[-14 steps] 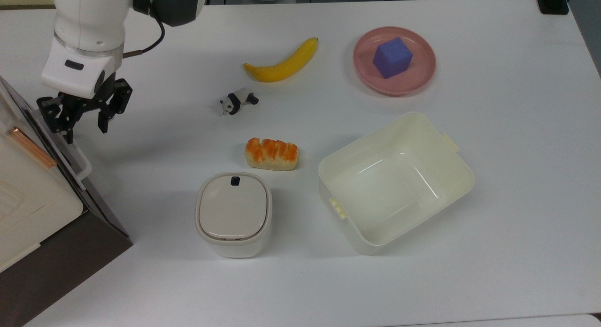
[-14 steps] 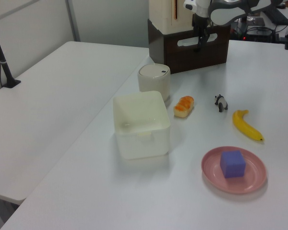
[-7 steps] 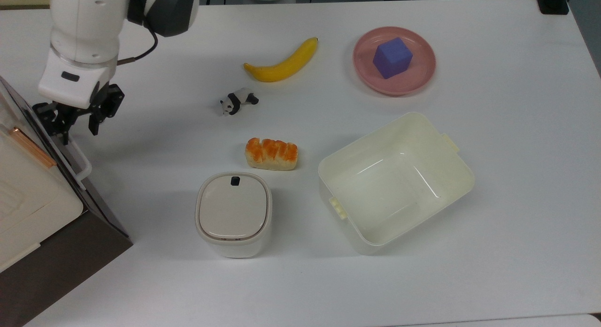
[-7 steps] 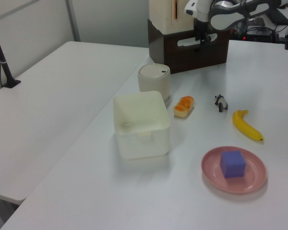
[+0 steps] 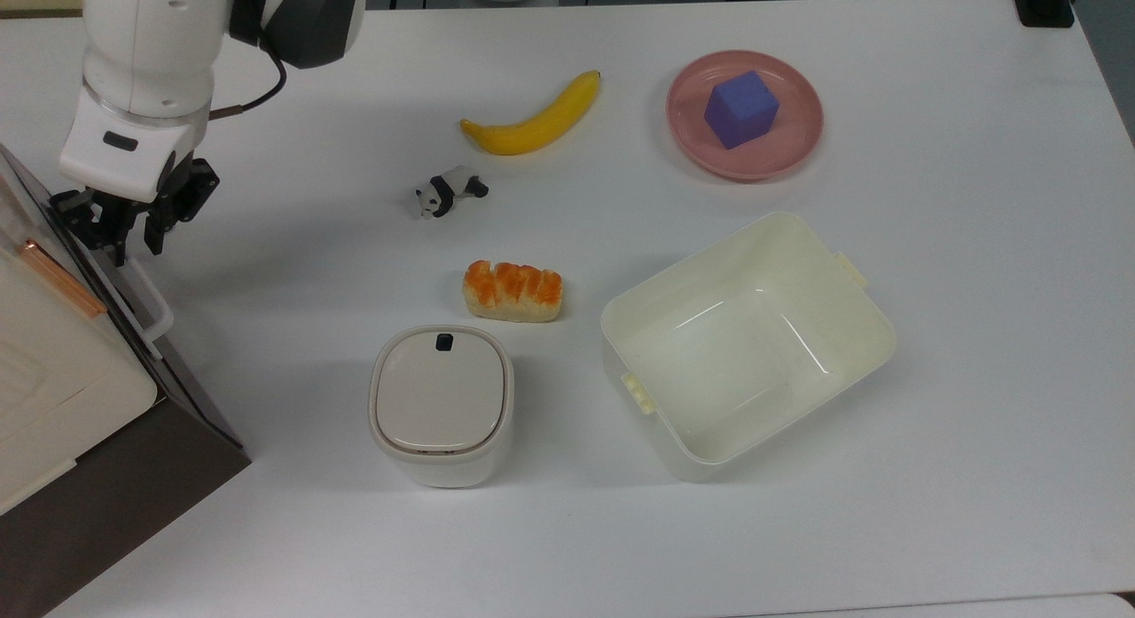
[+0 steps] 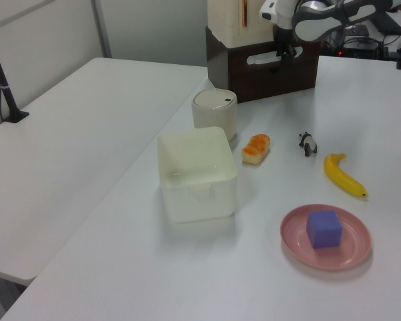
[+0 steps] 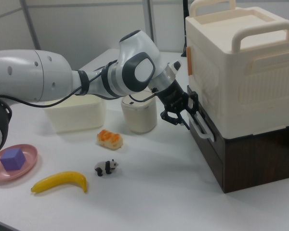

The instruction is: Slide the drawer open

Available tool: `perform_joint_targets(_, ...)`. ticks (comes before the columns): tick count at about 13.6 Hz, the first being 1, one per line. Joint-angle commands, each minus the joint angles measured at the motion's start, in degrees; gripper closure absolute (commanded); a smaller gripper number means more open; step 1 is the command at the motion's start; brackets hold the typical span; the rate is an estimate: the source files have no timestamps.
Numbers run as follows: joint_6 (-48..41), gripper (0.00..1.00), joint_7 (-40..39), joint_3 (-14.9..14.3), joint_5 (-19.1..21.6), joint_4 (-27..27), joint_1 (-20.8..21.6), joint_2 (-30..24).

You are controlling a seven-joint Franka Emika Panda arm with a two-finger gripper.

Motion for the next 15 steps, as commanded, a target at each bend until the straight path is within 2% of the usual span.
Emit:
perform_joint_targets(1, 2.8, 0.73, 1.0, -0.6, -1.0, -0.5, 0.6, 0.3)
perform_joint_targets(2, 4.1, 0.75, 1.6, -0.7, -1.0, -0.6, 0.6, 0.4)
perform_joint_targets(6, 4.2, 0.96, 1.6, -0.6, -1.0, -0.7, 0.6, 0.4)
perform_joint_targets(11, 4.2, 1.0, 1.9, -0.4, -0.8, -2.0, 0.6, -0.2)
perform_joint_targets(15, 4.2, 1.0, 2.1, 0.1, -0.3, -7.6, 0.9, -4.9)
